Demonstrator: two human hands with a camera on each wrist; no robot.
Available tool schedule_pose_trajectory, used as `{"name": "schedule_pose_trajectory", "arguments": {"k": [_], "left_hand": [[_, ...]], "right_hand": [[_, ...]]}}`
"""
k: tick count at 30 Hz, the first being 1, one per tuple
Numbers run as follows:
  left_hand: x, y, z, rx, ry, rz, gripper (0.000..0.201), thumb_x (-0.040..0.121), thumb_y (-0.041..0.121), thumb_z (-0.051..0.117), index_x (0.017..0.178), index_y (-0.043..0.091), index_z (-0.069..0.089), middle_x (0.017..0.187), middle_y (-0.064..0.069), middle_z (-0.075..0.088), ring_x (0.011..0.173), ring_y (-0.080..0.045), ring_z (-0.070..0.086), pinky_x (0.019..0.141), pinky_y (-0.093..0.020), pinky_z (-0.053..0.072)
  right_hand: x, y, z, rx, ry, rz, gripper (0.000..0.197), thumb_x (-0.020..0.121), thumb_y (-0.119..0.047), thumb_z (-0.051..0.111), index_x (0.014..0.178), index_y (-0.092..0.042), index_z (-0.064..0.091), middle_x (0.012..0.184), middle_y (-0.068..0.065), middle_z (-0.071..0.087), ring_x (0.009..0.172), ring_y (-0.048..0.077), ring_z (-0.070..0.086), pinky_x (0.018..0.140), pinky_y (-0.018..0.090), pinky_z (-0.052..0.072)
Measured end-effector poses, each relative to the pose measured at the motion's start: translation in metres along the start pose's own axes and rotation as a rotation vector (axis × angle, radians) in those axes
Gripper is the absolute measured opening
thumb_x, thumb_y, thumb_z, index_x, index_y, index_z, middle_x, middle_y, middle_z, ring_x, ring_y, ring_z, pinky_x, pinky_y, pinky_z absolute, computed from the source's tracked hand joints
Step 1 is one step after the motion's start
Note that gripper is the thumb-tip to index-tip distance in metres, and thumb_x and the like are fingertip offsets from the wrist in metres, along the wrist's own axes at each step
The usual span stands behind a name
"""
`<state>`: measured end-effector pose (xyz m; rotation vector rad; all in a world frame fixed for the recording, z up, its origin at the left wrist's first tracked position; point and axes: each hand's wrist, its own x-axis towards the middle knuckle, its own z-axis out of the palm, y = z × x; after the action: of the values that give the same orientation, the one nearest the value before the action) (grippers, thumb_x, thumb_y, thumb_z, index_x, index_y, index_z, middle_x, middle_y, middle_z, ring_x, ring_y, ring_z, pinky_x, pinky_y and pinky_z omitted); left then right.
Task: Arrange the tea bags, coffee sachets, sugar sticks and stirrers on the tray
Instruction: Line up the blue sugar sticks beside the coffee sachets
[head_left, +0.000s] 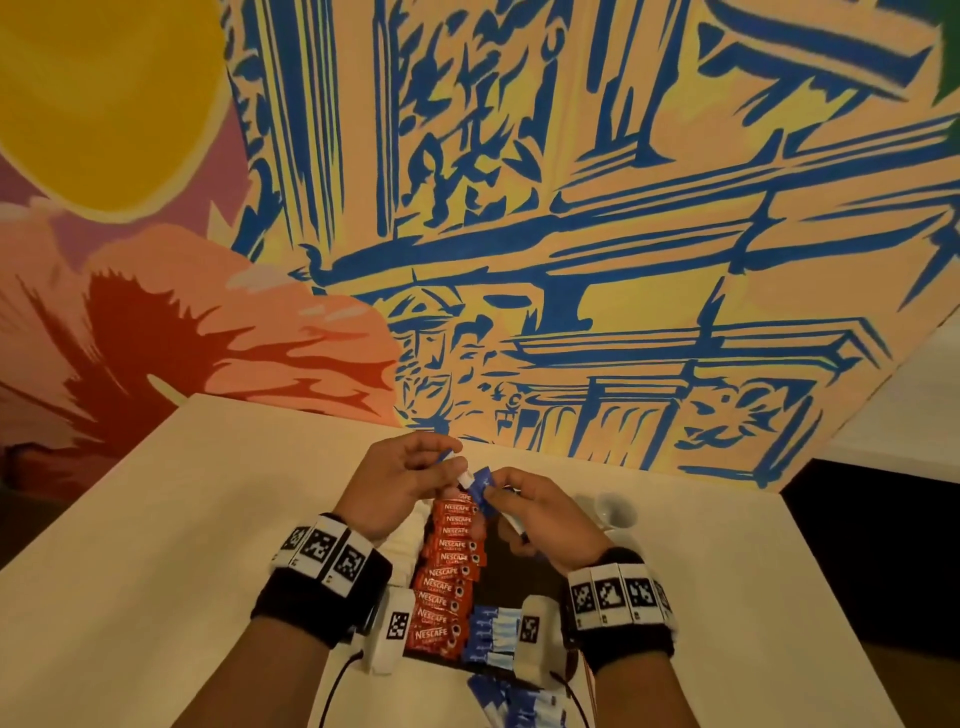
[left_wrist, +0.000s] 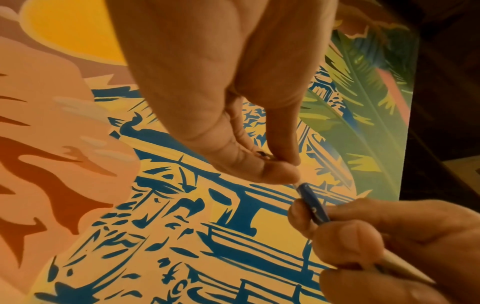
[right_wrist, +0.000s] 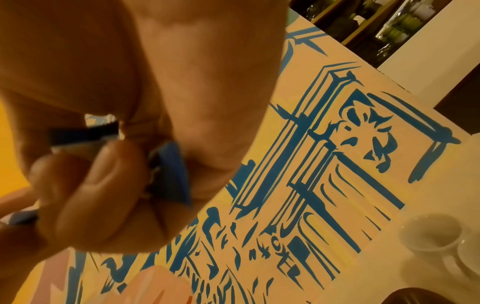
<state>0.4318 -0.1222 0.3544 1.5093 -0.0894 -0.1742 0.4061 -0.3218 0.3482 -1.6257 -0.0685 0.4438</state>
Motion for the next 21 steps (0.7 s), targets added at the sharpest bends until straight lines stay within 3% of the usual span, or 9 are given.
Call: {"name": "schedule_pose_trajectory", "arguments": {"k": [2,5,8,11,12,14,17,19,21], "left_hand": [[-0.002,0.002,-0.005,-0.021,0.016,0.013,0.025,0.082,0.008,0.077,0.106,0.009,0.072,0.086,-0.013,0.072,0.071,-0.023,0.069,0.075,-0.034,0.059],[-0.004,0.004,-0.014,-0.040,0.053,0.092,0.021,0.081,0.004,0.078,0.100,0.003,0.071,0.083,-0.009,0.074,0.074,-0.023,0.070,0.080,-0.038,0.060],[-0.010,0.006,-0.017,0.037,0.056,0.224,0.014,0.075,0.001,0.081,0.086,0.003,0.074,0.091,-0.008,0.076,0.085,-0.024,0.071,0.083,-0.031,0.058],[-0.020,0.004,-0.013,0.117,0.023,0.381,0.010,0.071,0.003,0.083,0.077,0.005,0.075,0.091,-0.005,0.070,0.087,-0.019,0.068,0.081,-0.026,0.055],[-0.023,0.002,-0.012,0.152,0.010,0.428,0.009,0.071,0.007,0.083,0.075,0.007,0.076,0.090,-0.004,0.067,0.086,-0.019,0.066,0.080,-0.028,0.055],[-0.028,-0.001,-0.010,0.183,0.000,0.497,0.009,0.070,0.015,0.083,0.073,0.009,0.077,0.089,-0.002,0.064,0.083,-0.019,0.063,0.076,-0.030,0.055],[-0.033,-0.003,-0.005,0.170,-0.002,0.546,0.009,0.070,0.016,0.081,0.071,0.009,0.076,0.087,0.001,0.062,0.079,-0.016,0.061,0.070,-0.026,0.054],[-0.037,-0.006,-0.004,0.195,-0.021,0.570,0.010,0.072,0.018,0.079,0.071,0.008,0.076,0.087,0.003,0.062,0.079,-0.014,0.061,0.070,-0.021,0.053],[-0.038,-0.013,-0.006,0.251,-0.070,0.547,0.002,0.074,0.018,0.079,0.075,0.016,0.078,0.091,0.008,0.063,0.082,-0.010,0.063,0.073,-0.021,0.054]], "right_hand": [[0.001,0.002,0.005,0.027,0.034,-0.026,0.020,0.107,-0.017,0.047,0.095,-0.017,0.062,0.084,0.020,0.069,0.050,0.016,0.044,0.044,0.025,0.031],[0.000,0.009,0.010,0.172,0.169,-0.045,0.020,0.107,-0.009,0.045,0.116,-0.009,0.062,0.107,0.035,0.066,0.057,0.019,0.056,0.046,0.028,0.044],[-0.004,0.015,0.014,0.321,0.202,-0.035,0.032,0.104,0.003,0.043,0.128,-0.012,0.057,0.104,0.025,0.070,0.065,0.027,0.058,0.052,0.033,0.050],[-0.014,0.011,0.018,0.397,0.240,-0.017,0.039,0.099,0.013,0.038,0.119,-0.008,0.063,0.093,0.012,0.065,0.061,0.019,0.049,0.049,0.027,0.041],[-0.017,0.008,0.020,0.430,0.236,-0.022,0.033,0.101,0.009,0.039,0.116,-0.005,0.064,0.090,0.011,0.060,0.059,0.016,0.043,0.048,0.025,0.035],[-0.021,0.003,0.022,0.486,0.204,-0.023,0.025,0.106,-0.014,0.045,0.114,-0.003,0.067,0.082,0.008,0.050,0.058,0.013,0.036,0.046,0.023,0.028],[-0.026,-0.003,0.028,0.428,0.171,-0.020,0.040,0.100,-0.049,0.052,0.097,-0.017,0.077,0.077,0.004,0.047,0.057,0.012,0.034,0.047,0.023,0.028],[-0.027,-0.004,0.032,0.379,0.189,-0.050,0.035,0.094,-0.049,0.061,0.086,-0.017,0.073,0.080,0.007,0.047,0.056,0.011,0.033,0.046,0.022,0.026],[-0.027,-0.004,0.036,0.337,0.234,-0.090,0.025,0.088,-0.038,0.069,0.085,-0.014,0.065,0.088,0.014,0.043,0.055,0.010,0.033,0.044,0.021,0.026]]}}
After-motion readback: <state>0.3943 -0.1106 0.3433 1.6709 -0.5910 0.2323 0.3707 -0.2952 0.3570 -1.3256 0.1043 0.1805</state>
